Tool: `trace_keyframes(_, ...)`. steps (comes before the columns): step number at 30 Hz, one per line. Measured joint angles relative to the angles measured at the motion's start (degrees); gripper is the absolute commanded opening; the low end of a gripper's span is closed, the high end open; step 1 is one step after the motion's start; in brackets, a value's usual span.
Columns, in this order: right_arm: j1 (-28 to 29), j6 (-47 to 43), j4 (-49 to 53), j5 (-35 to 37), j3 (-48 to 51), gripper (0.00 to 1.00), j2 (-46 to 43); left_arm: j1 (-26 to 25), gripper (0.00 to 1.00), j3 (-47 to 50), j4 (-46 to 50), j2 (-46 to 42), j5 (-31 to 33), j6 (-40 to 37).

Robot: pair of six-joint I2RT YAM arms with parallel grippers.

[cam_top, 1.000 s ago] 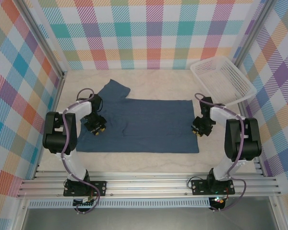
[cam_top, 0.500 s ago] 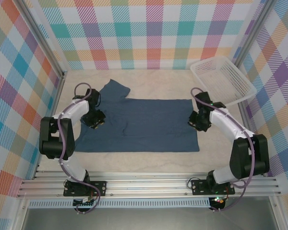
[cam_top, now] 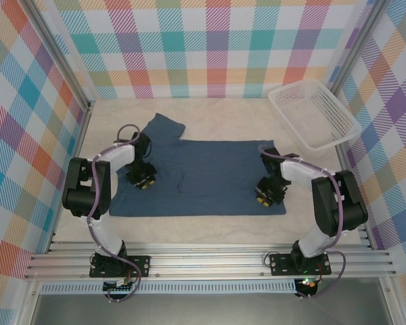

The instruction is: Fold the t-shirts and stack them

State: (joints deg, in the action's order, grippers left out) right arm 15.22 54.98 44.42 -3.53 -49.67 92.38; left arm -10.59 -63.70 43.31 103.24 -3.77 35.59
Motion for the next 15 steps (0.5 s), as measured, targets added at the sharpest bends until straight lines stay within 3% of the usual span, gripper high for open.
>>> trace_keyframes(7,-3.30,2.95,2.56,0.33,2.51,0.17,-2.25,-6.27,0.24,7.85,-4.02,-6.14,3.08,4.94)
trace_keyframes(15,-3.26,5.70,7.41,3.32,6.40,0.18,-6.21,-8.61,0.24,13.86,-5.64,-11.56,3.65,8.59)
